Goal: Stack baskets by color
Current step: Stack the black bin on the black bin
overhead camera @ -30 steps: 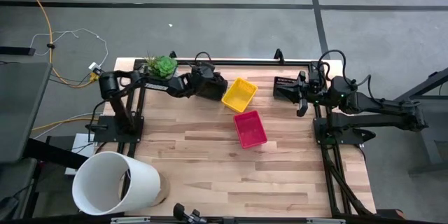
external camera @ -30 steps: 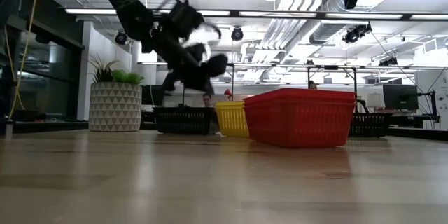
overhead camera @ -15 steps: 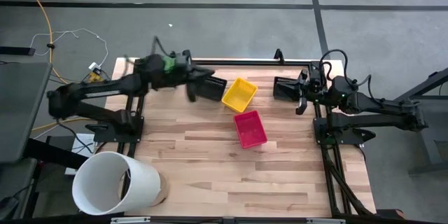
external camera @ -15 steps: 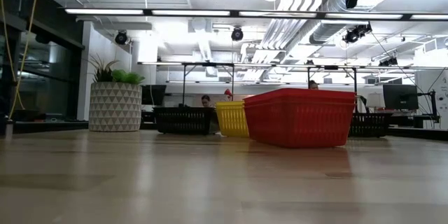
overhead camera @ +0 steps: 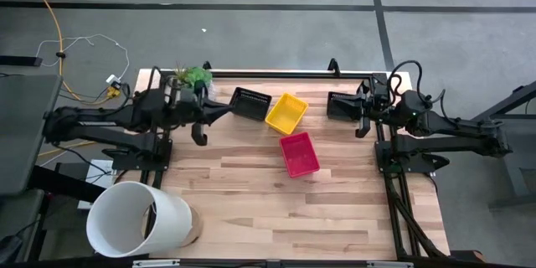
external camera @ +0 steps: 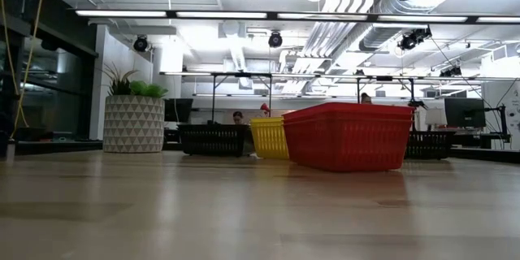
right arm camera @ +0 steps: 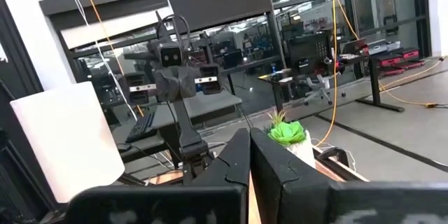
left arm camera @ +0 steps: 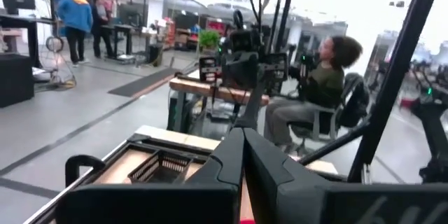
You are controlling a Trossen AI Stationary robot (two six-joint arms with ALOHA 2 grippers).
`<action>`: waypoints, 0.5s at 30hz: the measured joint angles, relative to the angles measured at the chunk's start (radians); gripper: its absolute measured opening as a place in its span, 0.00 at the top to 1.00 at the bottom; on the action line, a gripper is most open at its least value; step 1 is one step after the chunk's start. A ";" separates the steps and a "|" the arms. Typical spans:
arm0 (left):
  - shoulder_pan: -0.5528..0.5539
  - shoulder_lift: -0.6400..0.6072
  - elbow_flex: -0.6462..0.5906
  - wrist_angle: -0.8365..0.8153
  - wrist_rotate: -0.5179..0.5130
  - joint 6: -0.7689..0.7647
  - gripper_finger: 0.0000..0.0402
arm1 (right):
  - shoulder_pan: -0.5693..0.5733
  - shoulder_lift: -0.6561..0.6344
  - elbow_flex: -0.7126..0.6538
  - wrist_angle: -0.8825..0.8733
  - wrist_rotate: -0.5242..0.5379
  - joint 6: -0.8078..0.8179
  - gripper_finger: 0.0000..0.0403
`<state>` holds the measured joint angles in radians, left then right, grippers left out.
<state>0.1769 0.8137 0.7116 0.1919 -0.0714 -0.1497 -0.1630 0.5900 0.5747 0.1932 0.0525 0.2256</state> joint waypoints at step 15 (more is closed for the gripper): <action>-0.002 -0.044 -0.035 0.058 0.000 -0.007 1.00 | 0.000 0.027 0.017 -0.087 0.176 0.169 1.00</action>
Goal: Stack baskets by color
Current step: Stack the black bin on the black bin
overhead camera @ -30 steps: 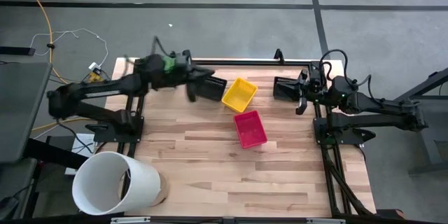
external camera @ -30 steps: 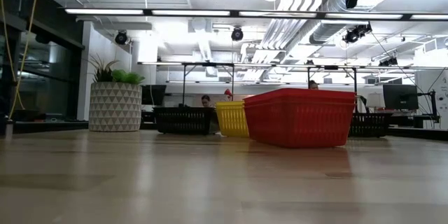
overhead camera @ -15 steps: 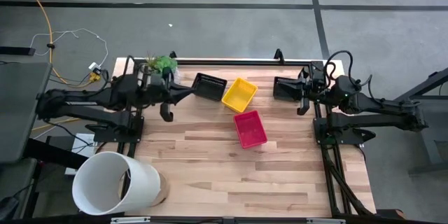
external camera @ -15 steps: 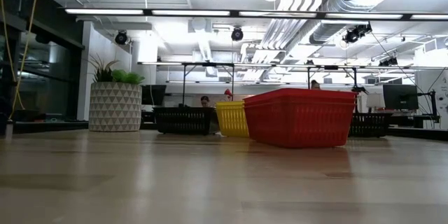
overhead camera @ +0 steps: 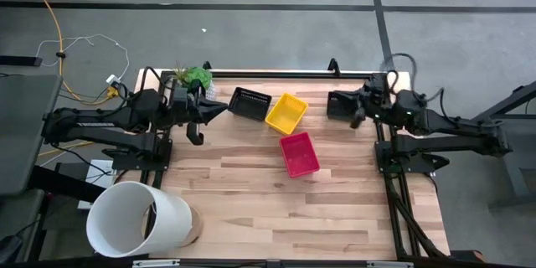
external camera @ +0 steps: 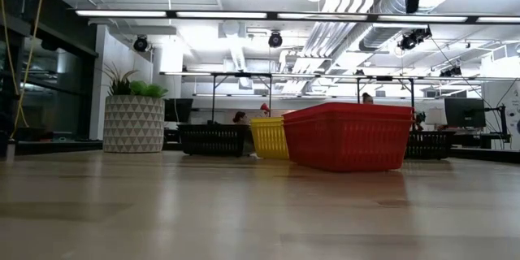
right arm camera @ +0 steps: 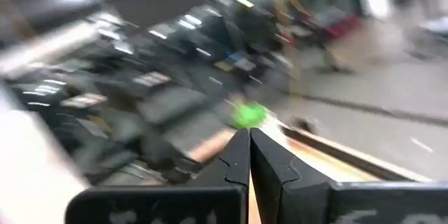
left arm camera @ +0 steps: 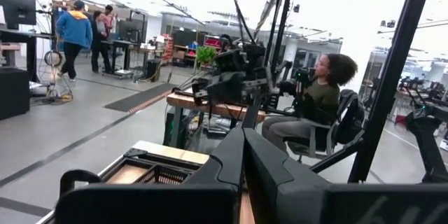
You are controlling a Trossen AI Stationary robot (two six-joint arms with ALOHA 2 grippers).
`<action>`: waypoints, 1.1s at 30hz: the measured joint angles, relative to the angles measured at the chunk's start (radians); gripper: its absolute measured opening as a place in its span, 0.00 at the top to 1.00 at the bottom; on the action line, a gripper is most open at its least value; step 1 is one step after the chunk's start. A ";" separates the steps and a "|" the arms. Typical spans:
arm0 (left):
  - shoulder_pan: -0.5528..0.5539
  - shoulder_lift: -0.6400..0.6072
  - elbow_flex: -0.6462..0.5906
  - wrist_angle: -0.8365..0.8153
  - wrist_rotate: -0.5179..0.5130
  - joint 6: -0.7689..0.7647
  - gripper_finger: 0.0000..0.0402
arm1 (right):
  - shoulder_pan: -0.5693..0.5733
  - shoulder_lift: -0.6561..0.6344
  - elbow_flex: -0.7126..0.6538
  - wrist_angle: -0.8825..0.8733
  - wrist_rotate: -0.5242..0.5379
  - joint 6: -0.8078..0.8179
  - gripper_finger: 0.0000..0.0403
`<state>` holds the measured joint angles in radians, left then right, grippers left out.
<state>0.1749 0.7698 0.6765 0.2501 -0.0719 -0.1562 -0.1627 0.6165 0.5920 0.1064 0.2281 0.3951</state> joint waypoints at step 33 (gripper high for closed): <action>0.002 0.002 0.000 -0.053 -0.003 -0.024 1.00 | -0.336 0.393 0.062 -1.098 0.309 0.770 0.49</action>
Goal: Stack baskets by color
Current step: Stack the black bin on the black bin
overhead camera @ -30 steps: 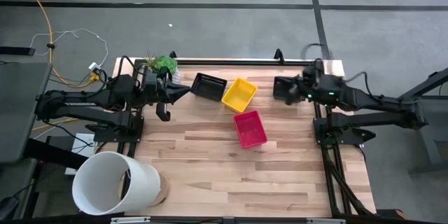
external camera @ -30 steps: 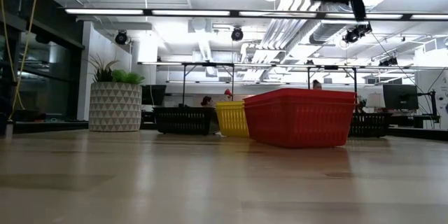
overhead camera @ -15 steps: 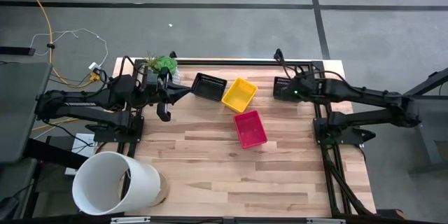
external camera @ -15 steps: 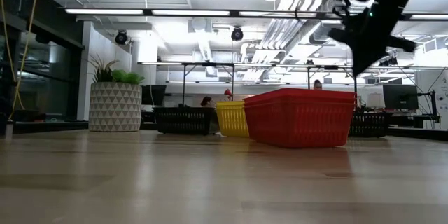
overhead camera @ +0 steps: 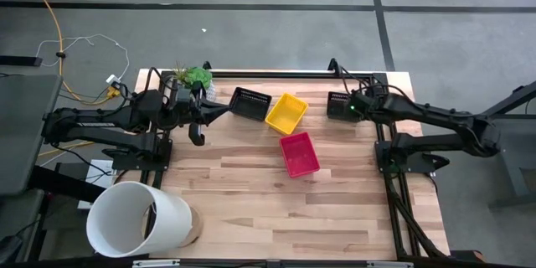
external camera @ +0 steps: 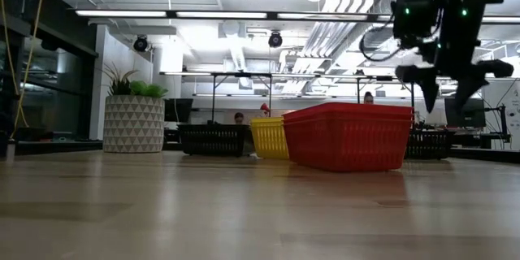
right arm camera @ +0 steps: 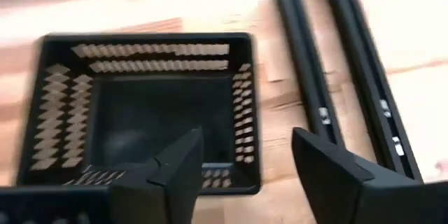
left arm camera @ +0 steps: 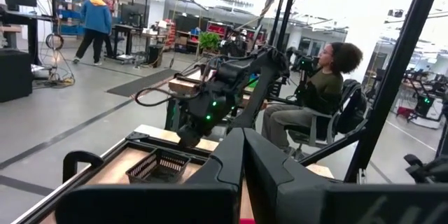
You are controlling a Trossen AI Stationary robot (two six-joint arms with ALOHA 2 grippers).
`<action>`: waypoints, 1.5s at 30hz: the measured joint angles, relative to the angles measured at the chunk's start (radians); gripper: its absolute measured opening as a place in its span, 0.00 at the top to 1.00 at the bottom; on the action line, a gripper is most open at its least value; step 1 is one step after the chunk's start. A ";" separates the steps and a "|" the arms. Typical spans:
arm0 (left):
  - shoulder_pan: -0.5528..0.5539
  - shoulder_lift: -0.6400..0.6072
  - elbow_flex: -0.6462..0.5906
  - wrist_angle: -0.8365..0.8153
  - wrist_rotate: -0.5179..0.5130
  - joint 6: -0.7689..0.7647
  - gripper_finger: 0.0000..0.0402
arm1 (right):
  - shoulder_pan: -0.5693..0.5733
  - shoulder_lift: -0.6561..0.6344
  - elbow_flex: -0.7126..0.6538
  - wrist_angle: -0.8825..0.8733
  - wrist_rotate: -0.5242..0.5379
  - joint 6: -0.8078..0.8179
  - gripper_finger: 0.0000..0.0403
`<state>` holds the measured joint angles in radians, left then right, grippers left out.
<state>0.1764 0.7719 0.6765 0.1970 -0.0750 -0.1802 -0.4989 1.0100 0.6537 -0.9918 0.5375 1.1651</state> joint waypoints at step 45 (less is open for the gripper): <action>0.000 -0.001 0.000 0.002 -0.019 0.000 1.00 | -0.162 -0.076 -0.148 0.411 -0.130 -0.300 1.00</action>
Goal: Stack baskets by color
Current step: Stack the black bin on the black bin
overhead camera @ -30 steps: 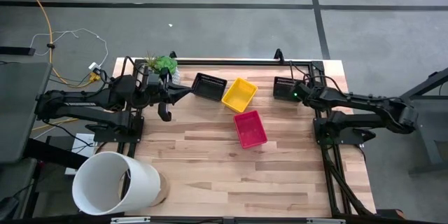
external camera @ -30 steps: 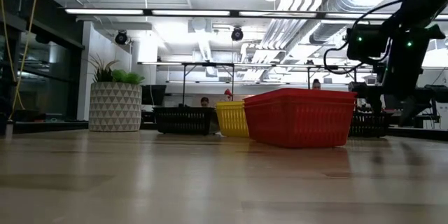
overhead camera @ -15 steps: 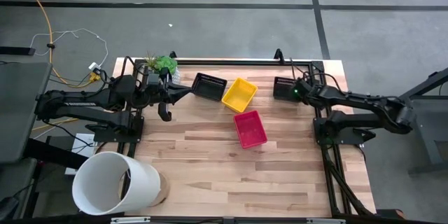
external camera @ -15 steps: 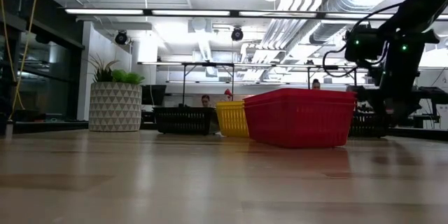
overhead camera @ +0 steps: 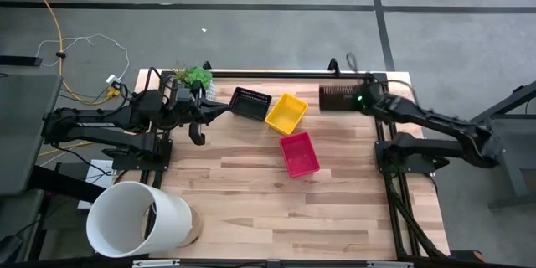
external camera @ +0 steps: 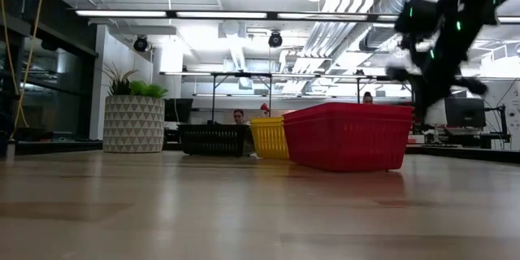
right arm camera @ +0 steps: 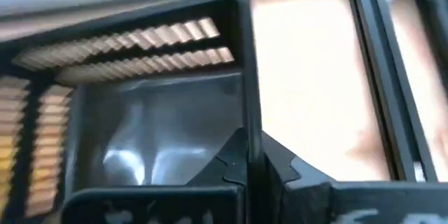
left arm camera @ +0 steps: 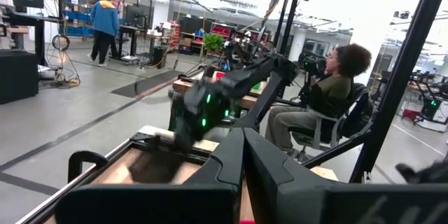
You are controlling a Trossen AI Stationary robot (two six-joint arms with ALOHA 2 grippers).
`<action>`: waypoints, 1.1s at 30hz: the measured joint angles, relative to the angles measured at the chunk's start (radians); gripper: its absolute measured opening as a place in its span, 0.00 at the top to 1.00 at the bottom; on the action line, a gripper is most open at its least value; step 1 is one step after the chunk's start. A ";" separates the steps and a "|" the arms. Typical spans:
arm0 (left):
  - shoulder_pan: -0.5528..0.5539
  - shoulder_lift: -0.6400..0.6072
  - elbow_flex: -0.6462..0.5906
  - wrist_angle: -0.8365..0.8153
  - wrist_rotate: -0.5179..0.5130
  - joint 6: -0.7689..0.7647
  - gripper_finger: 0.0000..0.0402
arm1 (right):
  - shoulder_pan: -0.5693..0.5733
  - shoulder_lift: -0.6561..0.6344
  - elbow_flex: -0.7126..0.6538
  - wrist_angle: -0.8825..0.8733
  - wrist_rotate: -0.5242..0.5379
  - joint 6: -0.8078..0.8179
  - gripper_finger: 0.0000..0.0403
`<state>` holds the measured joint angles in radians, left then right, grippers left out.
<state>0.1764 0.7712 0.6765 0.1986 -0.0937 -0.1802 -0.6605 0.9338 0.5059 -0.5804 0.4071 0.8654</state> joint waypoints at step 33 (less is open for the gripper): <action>0.000 0.000 0.000 0.053 -0.034 0.000 1.00 | 0.295 0.420 0.398 0.583 -0.228 -0.011 1.00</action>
<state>0.1764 0.7712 0.6762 0.2516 -0.1273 -0.1799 -0.3651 1.3534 0.9039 0.0030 0.1794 0.8543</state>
